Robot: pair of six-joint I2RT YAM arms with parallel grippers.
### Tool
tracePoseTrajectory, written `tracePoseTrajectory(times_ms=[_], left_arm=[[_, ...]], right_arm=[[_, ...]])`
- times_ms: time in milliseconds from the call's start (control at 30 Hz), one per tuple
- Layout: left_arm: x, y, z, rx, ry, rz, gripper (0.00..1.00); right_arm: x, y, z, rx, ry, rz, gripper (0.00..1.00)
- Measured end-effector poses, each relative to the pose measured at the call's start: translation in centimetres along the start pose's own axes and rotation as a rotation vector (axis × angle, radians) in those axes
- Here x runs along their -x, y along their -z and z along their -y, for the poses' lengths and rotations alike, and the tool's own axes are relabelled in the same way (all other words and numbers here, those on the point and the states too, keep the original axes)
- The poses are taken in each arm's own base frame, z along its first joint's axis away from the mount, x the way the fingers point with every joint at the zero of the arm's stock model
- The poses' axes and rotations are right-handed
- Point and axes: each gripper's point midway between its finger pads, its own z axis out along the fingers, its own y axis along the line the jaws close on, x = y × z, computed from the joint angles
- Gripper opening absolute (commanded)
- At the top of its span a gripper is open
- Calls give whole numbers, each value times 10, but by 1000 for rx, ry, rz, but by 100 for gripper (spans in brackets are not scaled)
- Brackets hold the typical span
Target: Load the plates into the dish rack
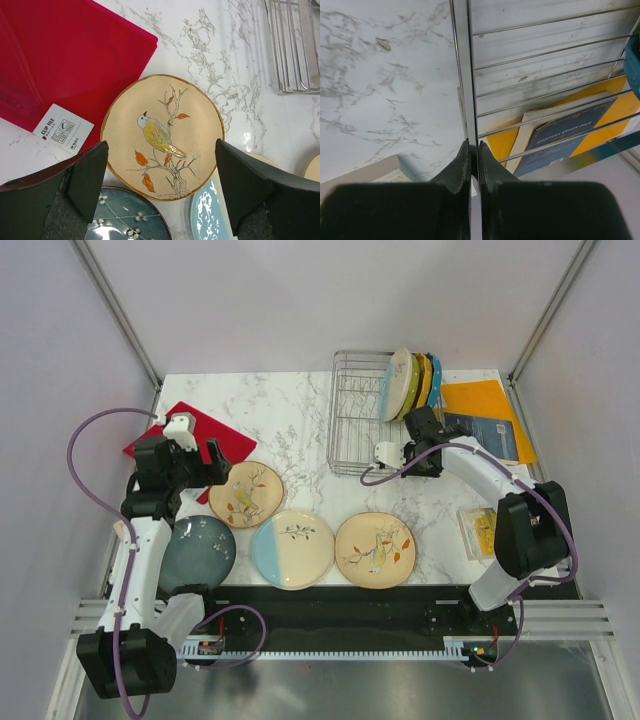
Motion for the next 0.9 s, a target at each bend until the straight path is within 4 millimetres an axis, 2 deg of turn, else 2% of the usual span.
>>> tracePoseTrajectory(times_ms=[133, 167, 200, 233, 300, 333, 400, 467, 533, 633, 667, 700, 767, 800, 867, 900], left_arm=[[-2, -2, 5, -17, 4, -1, 94], [-2, -2, 5, -21, 4, 1, 95], [-2, -2, 6, -23, 4, 1, 95], [-2, -2, 6, -29, 4, 0, 96], [-3, -3, 8, -35, 5, -1, 100], [-4, -3, 9, -40, 6, -3, 100], [-6, -2, 13, -52, 12, -11, 100], [-8, -2, 23, -79, 11, -26, 100], [-9, -2, 38, -122, -11, -41, 100], [-11, -1, 80, -244, -67, -73, 99], [-13, -2, 93, -282, -73, -90, 97], [-19, -4, 107, -328, -74, -117, 91], [-35, -7, 129, -403, -47, -190, 86], [-44, -10, 139, -433, -32, -230, 83], [-63, -14, 155, -482, 1, -299, 79], [-75, -15, 164, -505, 14, -340, 77]], right_arm=[[-13, -3, 11, 2, 8, -23, 1], [-15, -4, 14, 2, 9, -27, 7], [-15, -5, 17, 0, 11, -28, 15], [-16, -6, 20, -5, 12, -29, 32], [-17, -7, 24, -19, -1, -29, 50], [-19, -5, 30, -43, -9, -41, 72], [-19, 5, 41, -91, -48, -44, 82], [-22, 24, 57, -167, -99, -50, 92], [-25, 54, 71, -257, -163, -34, 94], [-25, 118, 91, -431, -310, 48, 94], [-24, 136, 92, -468, -363, 85, 94], [-23, 155, 91, -503, -434, 136, 93], [-15, 182, 77, -508, -581, 260, 92], [-8, 188, 65, -476, -642, 329, 91], [6, 185, 38, -377, -734, 422, 90], [14, 175, 16, -285, -788, 459, 89]])
